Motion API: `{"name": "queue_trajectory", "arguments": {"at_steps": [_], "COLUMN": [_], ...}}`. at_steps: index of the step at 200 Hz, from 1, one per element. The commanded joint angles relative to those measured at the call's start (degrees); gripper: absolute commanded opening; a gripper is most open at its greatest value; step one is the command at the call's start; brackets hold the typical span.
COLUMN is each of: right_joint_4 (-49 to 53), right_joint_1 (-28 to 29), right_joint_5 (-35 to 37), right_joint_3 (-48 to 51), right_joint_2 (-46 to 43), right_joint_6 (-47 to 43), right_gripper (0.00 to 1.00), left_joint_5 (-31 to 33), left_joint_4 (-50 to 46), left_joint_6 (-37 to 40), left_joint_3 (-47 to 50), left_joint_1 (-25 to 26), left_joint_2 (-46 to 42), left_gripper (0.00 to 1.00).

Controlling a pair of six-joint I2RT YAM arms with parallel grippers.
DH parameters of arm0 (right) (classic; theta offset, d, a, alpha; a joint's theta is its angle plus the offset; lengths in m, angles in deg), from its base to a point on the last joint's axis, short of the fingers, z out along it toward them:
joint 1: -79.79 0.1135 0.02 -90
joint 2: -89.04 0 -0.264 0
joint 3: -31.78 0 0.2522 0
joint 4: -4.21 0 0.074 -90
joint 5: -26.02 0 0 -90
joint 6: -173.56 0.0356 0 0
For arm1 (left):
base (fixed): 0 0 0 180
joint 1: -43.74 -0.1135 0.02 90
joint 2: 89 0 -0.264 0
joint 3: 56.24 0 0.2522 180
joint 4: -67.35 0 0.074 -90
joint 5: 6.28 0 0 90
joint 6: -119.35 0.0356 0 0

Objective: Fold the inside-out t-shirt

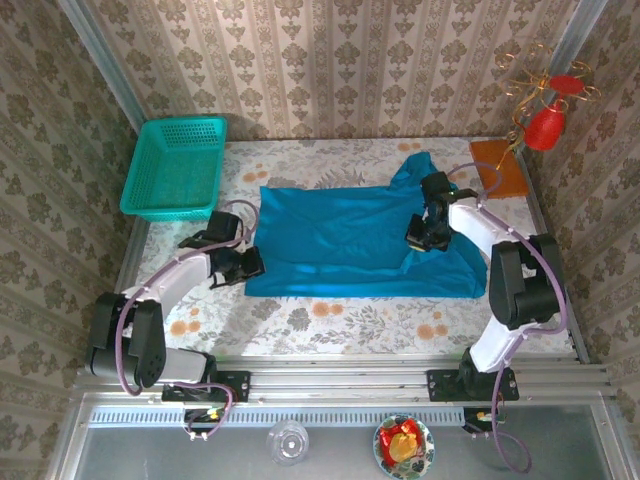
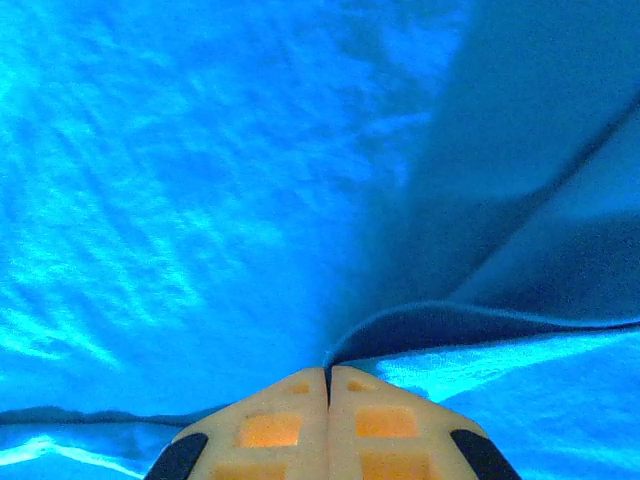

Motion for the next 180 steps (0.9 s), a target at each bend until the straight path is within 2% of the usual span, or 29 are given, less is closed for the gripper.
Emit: {"name": "queue_trajectory", "arguments": {"at_steps": [1,71,123,157,166,180], "right_joint_4": [1.5,-0.4,-5.9,-6.8,-6.4,-5.7], "right_joint_1": [1.1,2.0,2.0,1.8,1.8,1.6], "right_joint_5": [1.3,2.0,-5.1,-7.3,-7.9,-8.5], "right_joint_3": [-2.8,-8.2,-9.7,-10.6,-10.9,-11.0], "right_joint_2": [2.3,9.2,13.5,14.7,14.4,12.7], "right_joint_6": [0.2,-0.7,-1.6,-2.6,-2.9,-3.2], "right_gripper": [0.0,0.0,0.0,0.0,0.07,0.24], "left_joint_5": [0.5,0.5,0.4,0.2,0.2,0.4], "left_joint_4": [-0.4,-0.4,0.4,1.4,1.6,1.7], "left_joint_6": [0.8,0.6,0.5,0.6,0.8,1.2], "left_joint_3": [0.9,2.2,3.7,4.7,4.9,5.2], "left_joint_1": [-0.5,-0.9,-0.9,-1.0,-1.0,-1.0], "left_joint_2": [-1.6,-2.4,-2.1,-0.8,-0.3,0.6], "left_gripper": [0.08,0.08,0.08,0.08,0.08,0.08]}}
